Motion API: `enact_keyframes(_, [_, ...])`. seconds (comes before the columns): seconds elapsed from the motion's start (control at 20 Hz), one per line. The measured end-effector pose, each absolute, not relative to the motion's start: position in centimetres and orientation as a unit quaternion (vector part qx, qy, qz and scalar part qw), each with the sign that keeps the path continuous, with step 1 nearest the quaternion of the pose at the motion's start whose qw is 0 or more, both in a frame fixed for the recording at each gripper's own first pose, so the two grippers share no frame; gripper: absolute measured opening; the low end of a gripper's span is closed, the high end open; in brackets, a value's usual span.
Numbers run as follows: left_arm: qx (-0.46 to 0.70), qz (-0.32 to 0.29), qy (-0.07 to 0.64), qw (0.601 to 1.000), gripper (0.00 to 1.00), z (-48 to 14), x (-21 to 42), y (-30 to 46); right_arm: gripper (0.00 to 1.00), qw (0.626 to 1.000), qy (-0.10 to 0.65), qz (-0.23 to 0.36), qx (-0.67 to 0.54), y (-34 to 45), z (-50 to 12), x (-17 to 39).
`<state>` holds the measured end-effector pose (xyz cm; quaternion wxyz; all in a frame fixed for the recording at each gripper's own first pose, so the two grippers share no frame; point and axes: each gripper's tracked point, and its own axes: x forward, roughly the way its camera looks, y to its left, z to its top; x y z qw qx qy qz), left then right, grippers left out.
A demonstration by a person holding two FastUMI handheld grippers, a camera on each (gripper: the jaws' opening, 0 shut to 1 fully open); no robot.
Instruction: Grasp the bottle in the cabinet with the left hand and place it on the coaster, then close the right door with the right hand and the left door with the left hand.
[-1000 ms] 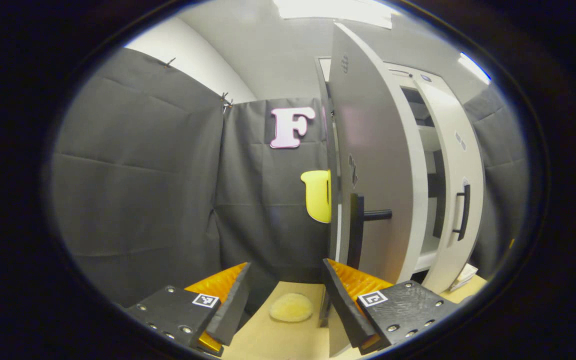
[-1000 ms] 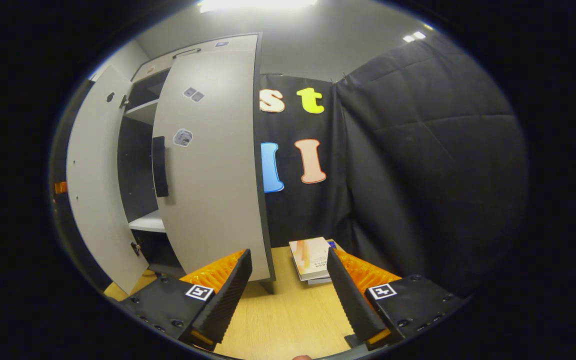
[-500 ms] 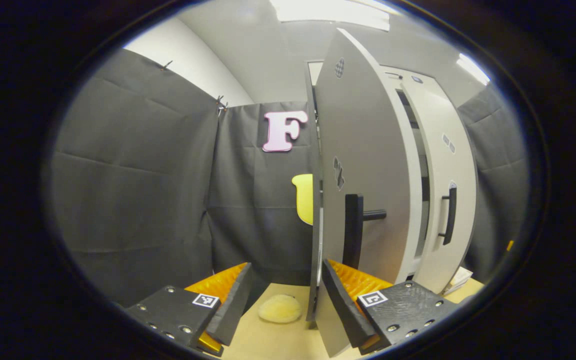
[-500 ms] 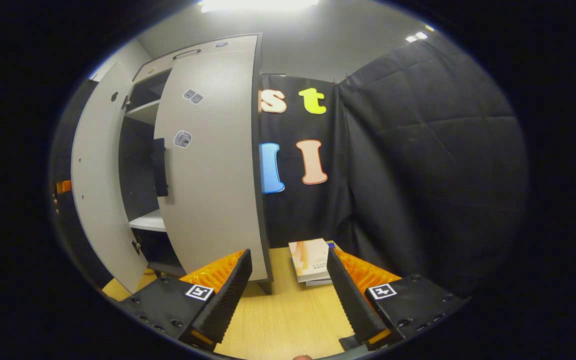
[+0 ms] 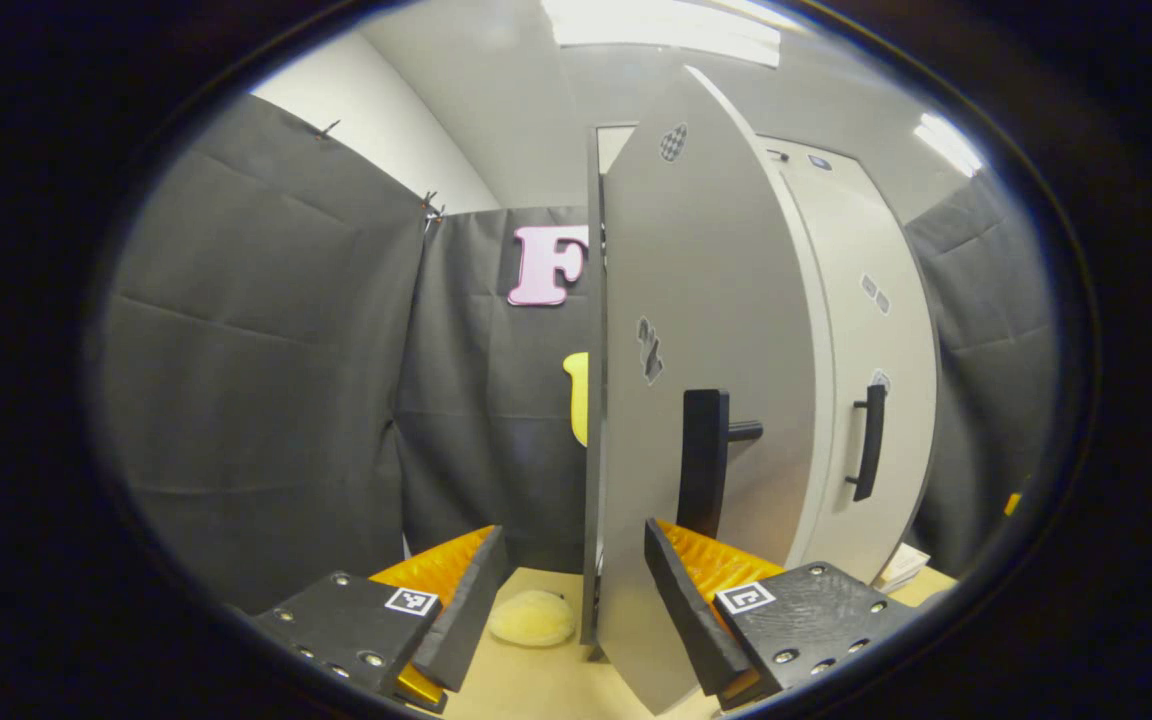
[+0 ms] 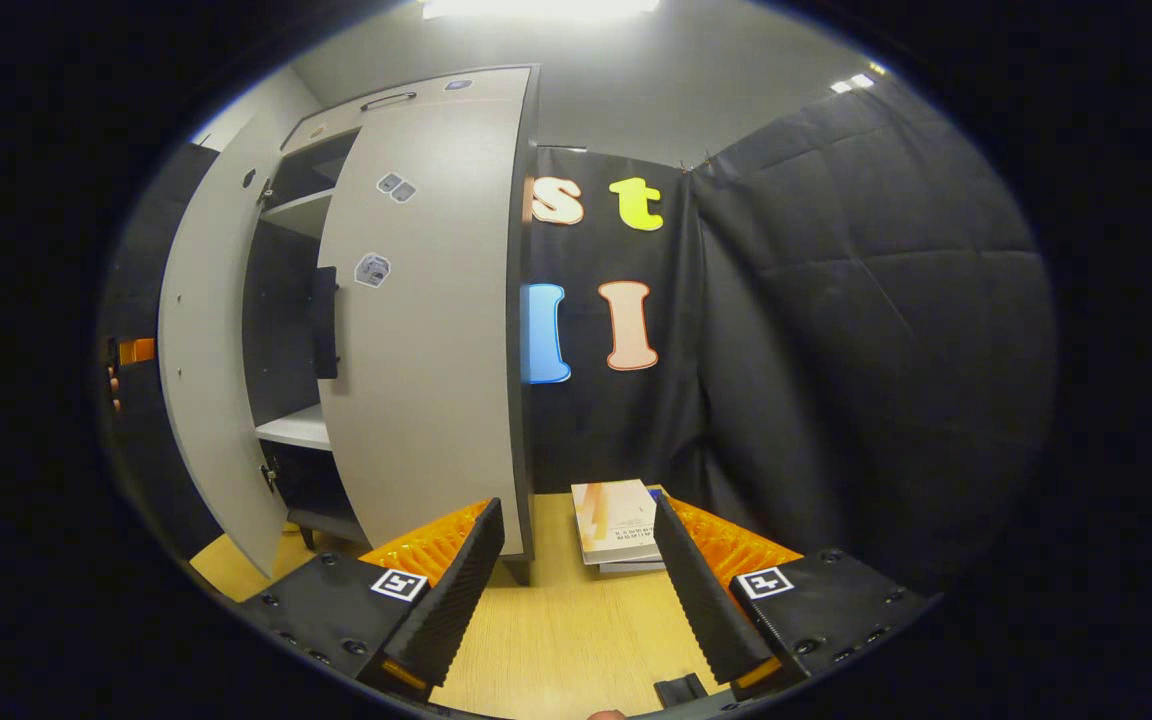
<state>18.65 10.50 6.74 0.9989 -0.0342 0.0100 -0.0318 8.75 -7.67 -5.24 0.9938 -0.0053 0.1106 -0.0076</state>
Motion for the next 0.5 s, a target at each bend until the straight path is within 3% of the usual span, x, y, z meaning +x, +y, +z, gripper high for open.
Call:
enact_keyframes(0.15, [-0.035,-0.04,0.01,0.999,0.86,6.7,18.7,9.5,0.92,0.994,0.113,-0.008,-0.006,-8.3,-5.4,8.6])
enact_keyframes(0.25, [-0.035,-0.05,0.009,0.998,0.87,6.8,18.9,8.3,0.96,0.994,0.112,-0.011,-0.01,-8.9,-5.3,8.5])
enact_keyframes(0.45, [-0.039,-0.074,0.011,0.996,0.87,6.7,19.5,5.6,0.92,0.994,0.11,-0.016,-0.011,-10.0,-5.0,8.4])
enact_keyframes(0.5, [-0.039,-0.081,0.012,0.996,0.87,6.6,19.7,4.5,0.96,0.994,0.109,-0.018,-0.011,-10.4,-4.9,8.3])
